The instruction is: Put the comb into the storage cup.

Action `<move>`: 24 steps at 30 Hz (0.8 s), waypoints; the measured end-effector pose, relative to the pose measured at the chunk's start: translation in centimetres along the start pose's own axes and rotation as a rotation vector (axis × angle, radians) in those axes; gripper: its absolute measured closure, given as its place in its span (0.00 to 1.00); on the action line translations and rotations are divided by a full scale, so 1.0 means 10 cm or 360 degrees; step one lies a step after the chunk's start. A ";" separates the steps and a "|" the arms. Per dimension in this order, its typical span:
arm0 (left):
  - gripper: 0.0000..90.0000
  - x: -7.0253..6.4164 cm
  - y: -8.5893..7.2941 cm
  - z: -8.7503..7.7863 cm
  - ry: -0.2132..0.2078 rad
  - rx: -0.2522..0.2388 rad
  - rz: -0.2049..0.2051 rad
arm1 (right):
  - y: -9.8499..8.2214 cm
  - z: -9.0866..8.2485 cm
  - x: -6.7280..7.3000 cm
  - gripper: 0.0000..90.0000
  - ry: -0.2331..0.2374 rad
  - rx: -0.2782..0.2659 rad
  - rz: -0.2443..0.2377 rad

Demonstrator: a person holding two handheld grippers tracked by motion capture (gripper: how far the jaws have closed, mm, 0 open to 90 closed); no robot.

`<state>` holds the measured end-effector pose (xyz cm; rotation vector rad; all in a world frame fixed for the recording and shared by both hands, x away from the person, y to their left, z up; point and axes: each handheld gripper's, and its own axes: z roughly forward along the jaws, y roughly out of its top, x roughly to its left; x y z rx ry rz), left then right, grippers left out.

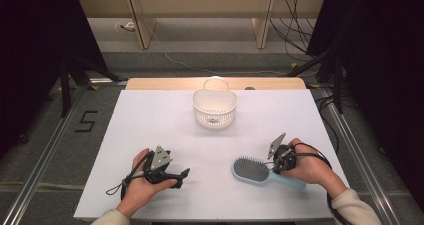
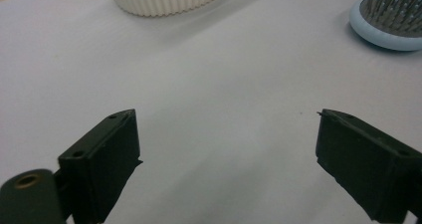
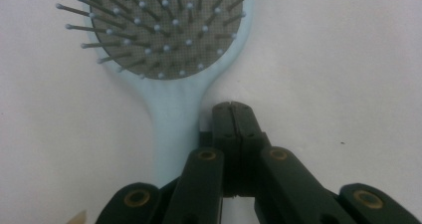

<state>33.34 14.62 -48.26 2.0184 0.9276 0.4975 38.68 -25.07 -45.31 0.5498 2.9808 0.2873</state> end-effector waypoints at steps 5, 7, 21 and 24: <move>0.11 0.00 0.01 -0.02 0.0013 -0.0009 0.0014 | -0.04 -0.01 -0.01 0.98 0.0017 -0.0071 0.0039; 0.10 0.00 0.01 -0.02 0.0011 -0.0010 0.0012 | -0.07 -0.04 -0.03 0.90 0.0000 -0.0163 0.0111; 0.00 0.05 0.02 -0.07 0.0043 0.0007 0.0036 | -0.52 -0.31 -0.18 0.18 -0.0228 -0.1194 0.0552; 0.00 0.07 0.00 -0.08 0.0036 0.0008 0.0035 | -0.56 -0.31 -0.14 0.17 -0.0243 -0.1293 0.0521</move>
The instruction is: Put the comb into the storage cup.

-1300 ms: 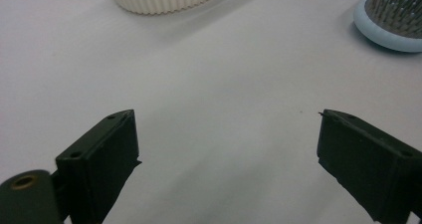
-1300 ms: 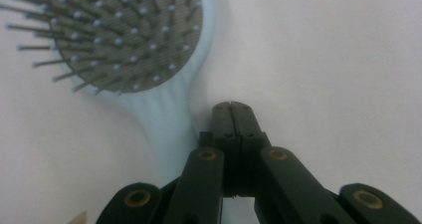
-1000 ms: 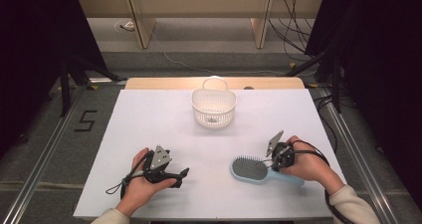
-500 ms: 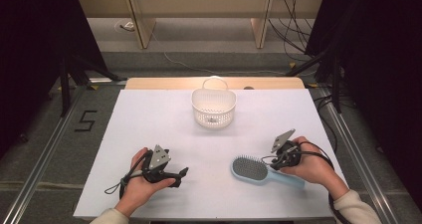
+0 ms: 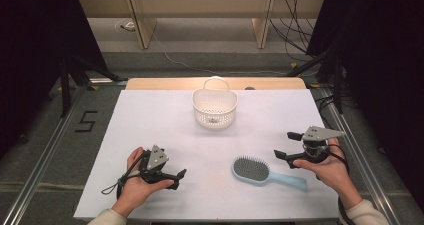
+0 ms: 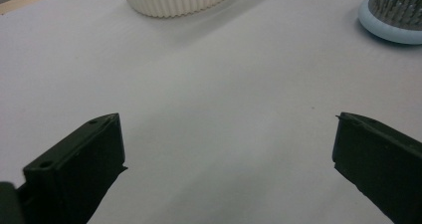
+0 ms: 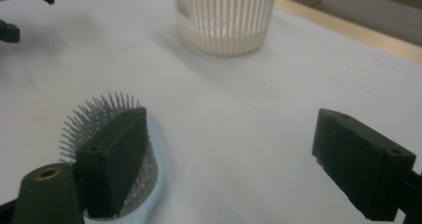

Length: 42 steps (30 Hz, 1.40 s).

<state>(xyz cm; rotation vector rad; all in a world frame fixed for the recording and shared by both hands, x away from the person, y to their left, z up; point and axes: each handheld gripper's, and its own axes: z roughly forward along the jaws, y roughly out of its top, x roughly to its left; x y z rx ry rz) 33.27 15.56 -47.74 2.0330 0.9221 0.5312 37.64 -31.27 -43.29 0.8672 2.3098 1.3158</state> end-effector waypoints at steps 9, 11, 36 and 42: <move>0.00 0.02 -0.01 -0.04 -0.0023 -0.0037 0.0010 | 0.03 -0.10 0.07 0.12 0.0046 -0.0108 -0.0031; 0.00 0.02 -0.02 -0.05 -0.0024 -0.0038 0.0008 | 0.04 -0.10 0.12 0.12 0.0126 -0.0001 -0.0078; 0.00 0.05 -0.04 -0.04 -0.0034 -0.0031 -0.0003 | 0.17 0.18 0.34 0.19 0.0227 0.0902 -0.0541; 0.00 0.04 -0.04 -0.04 -0.0037 -0.0038 0.0002 | 0.21 0.26 0.38 0.20 0.0226 0.1015 -0.0570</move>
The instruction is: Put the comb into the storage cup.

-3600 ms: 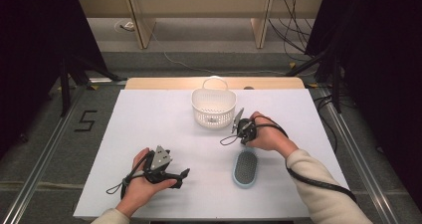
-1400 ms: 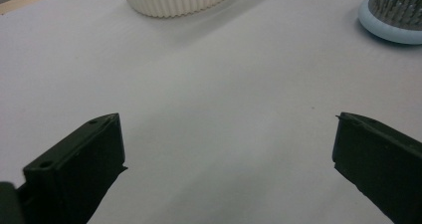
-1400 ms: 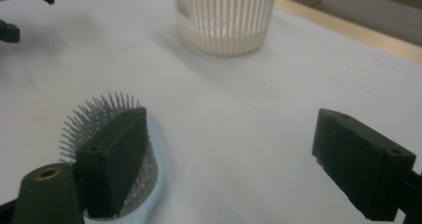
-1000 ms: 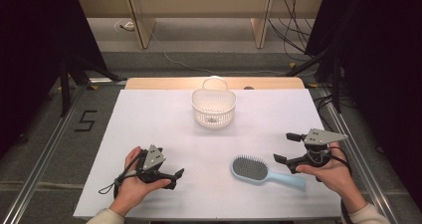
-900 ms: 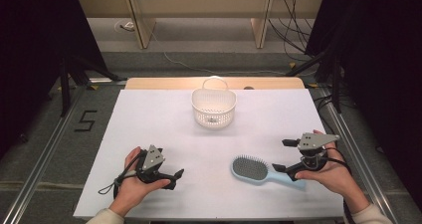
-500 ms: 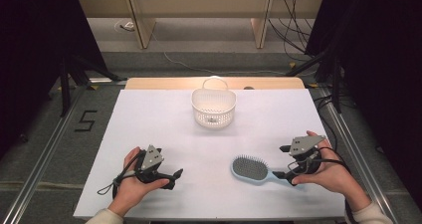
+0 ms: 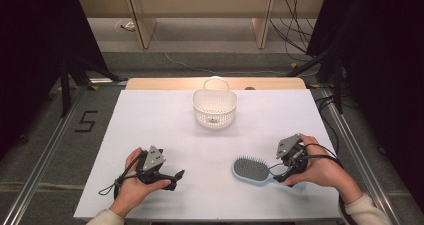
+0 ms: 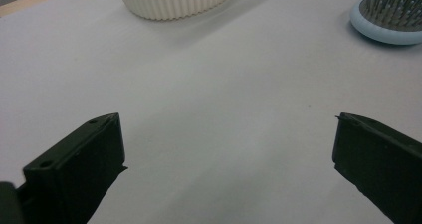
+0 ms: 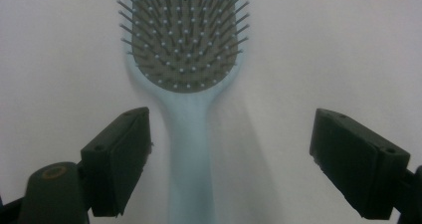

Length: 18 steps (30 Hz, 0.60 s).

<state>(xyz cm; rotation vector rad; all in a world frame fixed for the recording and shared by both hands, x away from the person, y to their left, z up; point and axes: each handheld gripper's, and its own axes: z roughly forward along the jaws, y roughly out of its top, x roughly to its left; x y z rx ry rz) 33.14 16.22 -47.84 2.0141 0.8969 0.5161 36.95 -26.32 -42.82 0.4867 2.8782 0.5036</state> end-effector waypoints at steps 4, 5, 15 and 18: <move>0.00 0.00 0.00 0.00 0.0000 -0.0004 -0.0003 | 0.05 0.05 0.02 0.21 0.0034 0.0083 -0.0042; 0.00 0.01 0.00 -0.01 0.0001 0.0003 0.0003 | 0.06 0.06 0.03 0.22 0.0041 0.0113 -0.0029; 0.00 0.01 0.00 0.00 0.0001 -0.0002 0.0000 | 0.13 0.21 0.09 0.30 0.0108 0.0266 -0.0103; 0.00 0.00 0.01 0.00 0.0001 -0.0004 0.0001 | 0.14 0.25 0.09 0.33 0.0099 0.0318 -0.0120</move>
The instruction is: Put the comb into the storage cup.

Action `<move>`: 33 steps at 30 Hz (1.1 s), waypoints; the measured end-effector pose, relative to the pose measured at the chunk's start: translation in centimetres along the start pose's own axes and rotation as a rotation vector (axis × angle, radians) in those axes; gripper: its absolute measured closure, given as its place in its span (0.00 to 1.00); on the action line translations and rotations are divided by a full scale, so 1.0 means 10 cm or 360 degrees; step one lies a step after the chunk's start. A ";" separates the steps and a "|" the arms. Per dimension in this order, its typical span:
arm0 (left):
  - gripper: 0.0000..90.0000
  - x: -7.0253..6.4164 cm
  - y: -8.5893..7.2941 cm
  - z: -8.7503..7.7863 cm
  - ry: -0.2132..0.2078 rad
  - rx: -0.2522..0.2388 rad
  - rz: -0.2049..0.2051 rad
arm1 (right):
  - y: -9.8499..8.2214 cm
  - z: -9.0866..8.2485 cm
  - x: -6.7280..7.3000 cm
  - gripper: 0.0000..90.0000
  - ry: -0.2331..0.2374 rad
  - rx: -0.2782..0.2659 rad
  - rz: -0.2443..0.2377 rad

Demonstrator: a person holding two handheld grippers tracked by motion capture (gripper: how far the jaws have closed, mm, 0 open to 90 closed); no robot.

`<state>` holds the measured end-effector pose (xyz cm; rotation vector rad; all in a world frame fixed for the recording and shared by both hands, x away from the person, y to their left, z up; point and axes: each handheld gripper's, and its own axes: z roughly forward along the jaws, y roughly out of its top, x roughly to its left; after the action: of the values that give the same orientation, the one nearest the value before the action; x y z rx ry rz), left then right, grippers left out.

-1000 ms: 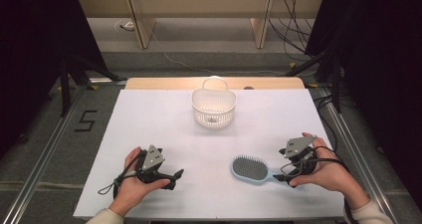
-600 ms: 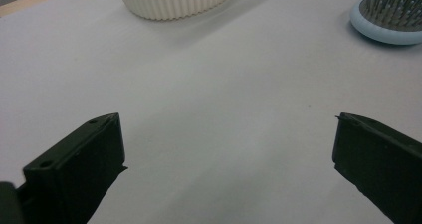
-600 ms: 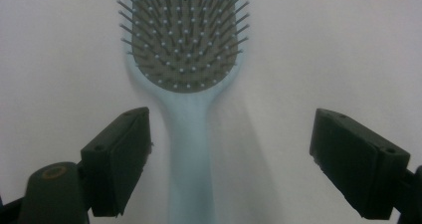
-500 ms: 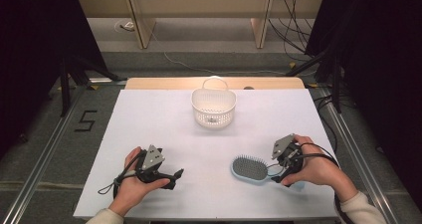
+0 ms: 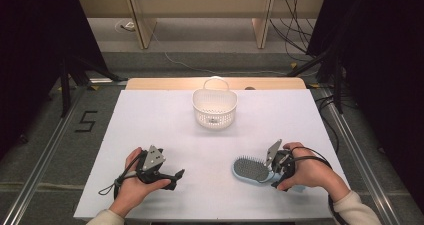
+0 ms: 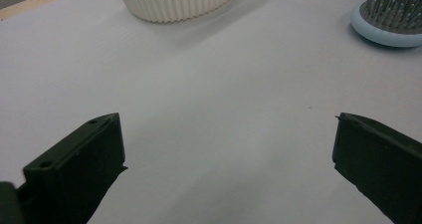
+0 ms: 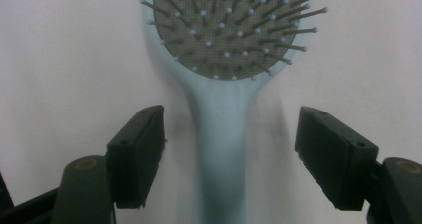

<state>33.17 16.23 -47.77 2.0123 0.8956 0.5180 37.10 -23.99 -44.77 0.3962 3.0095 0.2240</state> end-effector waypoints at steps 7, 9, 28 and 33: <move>0.00 0.00 0.00 0.00 -0.0001 0.0000 0.0001 | 0.03 0.05 -0.01 0.34 0.0029 0.0020 0.0027; 0.00 0.00 0.00 0.00 -0.0002 0.0001 0.0003 | 0.03 0.06 -0.02 0.36 0.0031 0.0029 0.0014; 0.00 0.00 0.00 0.01 0.0001 0.0003 0.0005 | 0.05 0.08 -0.04 0.45 0.0088 0.0049 0.0058; 0.00 0.00 0.00 0.01 0.0000 0.0004 0.0006 | 0.07 0.08 -0.05 0.49 0.0102 0.0059 0.0055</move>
<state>33.20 16.17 -47.83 2.0168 0.8929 0.5192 37.80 -23.36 -45.40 0.4528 3.0759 0.1877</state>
